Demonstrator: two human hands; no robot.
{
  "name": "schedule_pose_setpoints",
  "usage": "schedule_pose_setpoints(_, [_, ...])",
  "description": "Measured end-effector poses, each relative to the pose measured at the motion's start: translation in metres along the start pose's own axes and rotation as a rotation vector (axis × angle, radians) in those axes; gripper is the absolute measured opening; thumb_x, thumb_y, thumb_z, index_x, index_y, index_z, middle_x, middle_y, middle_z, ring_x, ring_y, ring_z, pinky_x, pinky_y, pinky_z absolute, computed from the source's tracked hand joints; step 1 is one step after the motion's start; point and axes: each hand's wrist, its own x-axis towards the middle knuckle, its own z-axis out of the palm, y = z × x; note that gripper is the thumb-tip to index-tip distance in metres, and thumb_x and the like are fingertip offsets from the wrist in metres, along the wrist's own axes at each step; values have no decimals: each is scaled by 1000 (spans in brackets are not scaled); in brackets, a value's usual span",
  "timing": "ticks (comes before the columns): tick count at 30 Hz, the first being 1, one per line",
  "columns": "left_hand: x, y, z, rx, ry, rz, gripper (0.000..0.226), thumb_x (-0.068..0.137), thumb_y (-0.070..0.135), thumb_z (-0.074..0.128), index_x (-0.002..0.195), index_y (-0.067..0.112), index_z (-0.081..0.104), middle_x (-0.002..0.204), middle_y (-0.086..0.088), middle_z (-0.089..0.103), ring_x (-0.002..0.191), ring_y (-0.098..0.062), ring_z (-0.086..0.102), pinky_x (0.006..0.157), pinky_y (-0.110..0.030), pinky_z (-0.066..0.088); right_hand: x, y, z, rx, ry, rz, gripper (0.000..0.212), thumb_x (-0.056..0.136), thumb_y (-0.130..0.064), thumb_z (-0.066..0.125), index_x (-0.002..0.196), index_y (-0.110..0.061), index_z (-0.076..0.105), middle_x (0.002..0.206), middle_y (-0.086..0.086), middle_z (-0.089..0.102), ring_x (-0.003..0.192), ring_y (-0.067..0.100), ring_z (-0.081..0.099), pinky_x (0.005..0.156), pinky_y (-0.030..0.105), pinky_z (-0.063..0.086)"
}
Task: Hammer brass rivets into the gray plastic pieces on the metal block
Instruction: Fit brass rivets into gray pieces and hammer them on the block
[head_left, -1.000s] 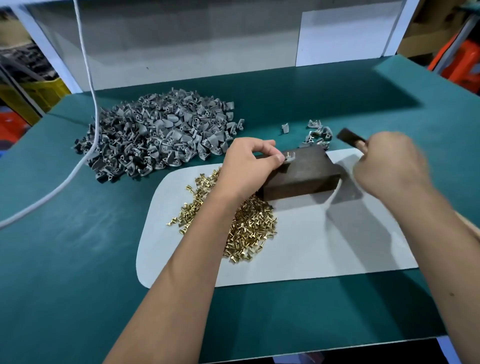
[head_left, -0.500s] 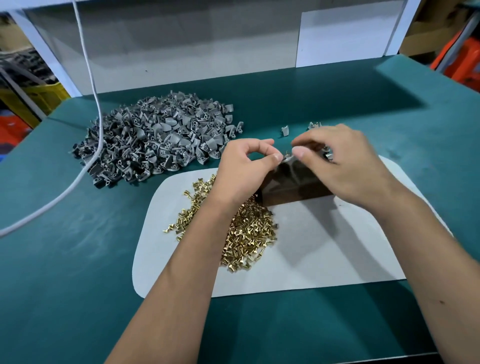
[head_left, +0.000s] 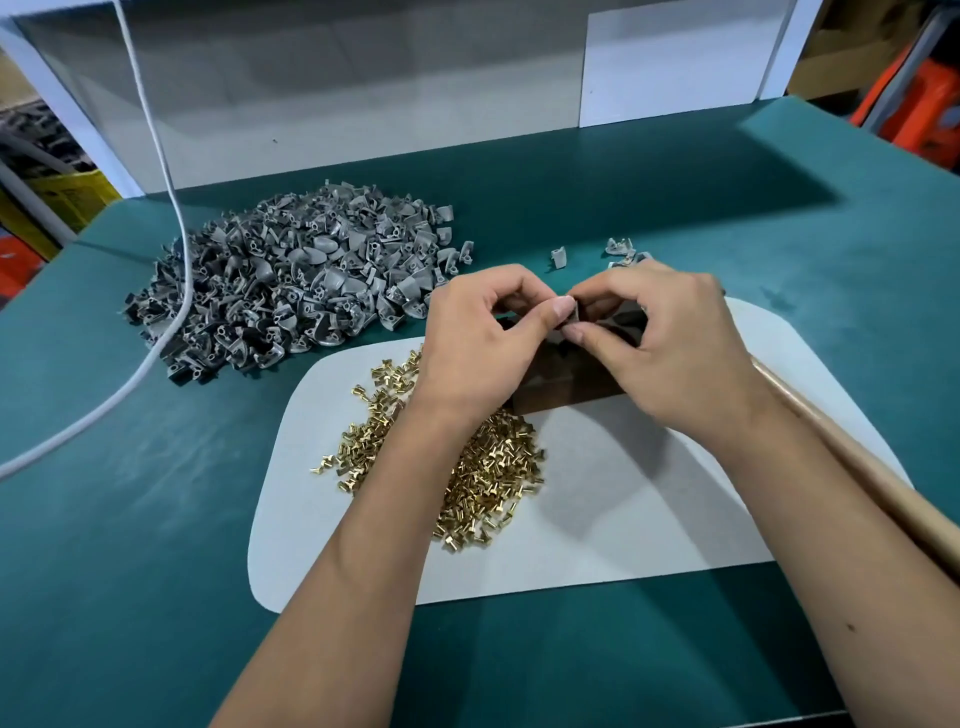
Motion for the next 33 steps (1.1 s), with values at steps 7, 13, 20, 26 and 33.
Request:
schedule_pose_setpoints(7, [0, 0, 9, 150, 110, 78, 15, 90, 24, 72, 77, 18, 75, 72, 9, 72, 75, -8, 65, 77, -34, 54, -2, -7, 7, 56, 36, 108, 13, 86, -15, 77, 98, -18, 75, 86, -6, 74, 85, 10, 68, 81, 0, 34])
schedule_pose_setpoints(13, [2, 0, 4, -209, 67, 11, 1, 89, 17, 78, 89, 17, 78, 86, 1, 77, 84, -15, 73, 82, -43, 61, 0, -7, 3, 247, 119, 162, 14, 88, -11, 76, 101, -14, 75, 89, -8, 74, 86, 7, 69, 82, 19, 51])
schedule_pose_setpoints(20, [5, -3, 7, -260, 133, 20, 9, 94, 12, 70, 88, 18, 72, 90, -8, 77, 91, -23, 74, 85, -39, 62, 3, 7, -13, 62, 86, 194, 18, 91, -23, 75, 108, -18, 73, 95, -7, 72, 91, 9, 66, 87, 26, 51])
schedule_pose_setpoints(26, [5, -14, -4, 231, 94, 165, 12, 89, 12, 77, 100, 12, 72, 86, 5, 73, 85, -10, 72, 83, -39, 61, 2, 42, -33, -631, -220, 698, 35, 91, -34, 69, 113, -7, 65, 114, 24, 65, 108, 44, 60, 86, 43, 50])
schedule_pose_setpoints(33, [4, -4, -4, 378, 24, 255, 2, 84, 13, 81, 86, 14, 79, 81, 4, 75, 78, -14, 70, 77, -38, 59, 6, 40, -36, -616, -173, 685, 25, 101, -22, 56, 106, 3, 58, 109, 31, 63, 96, 46, 59, 73, 38, 36])
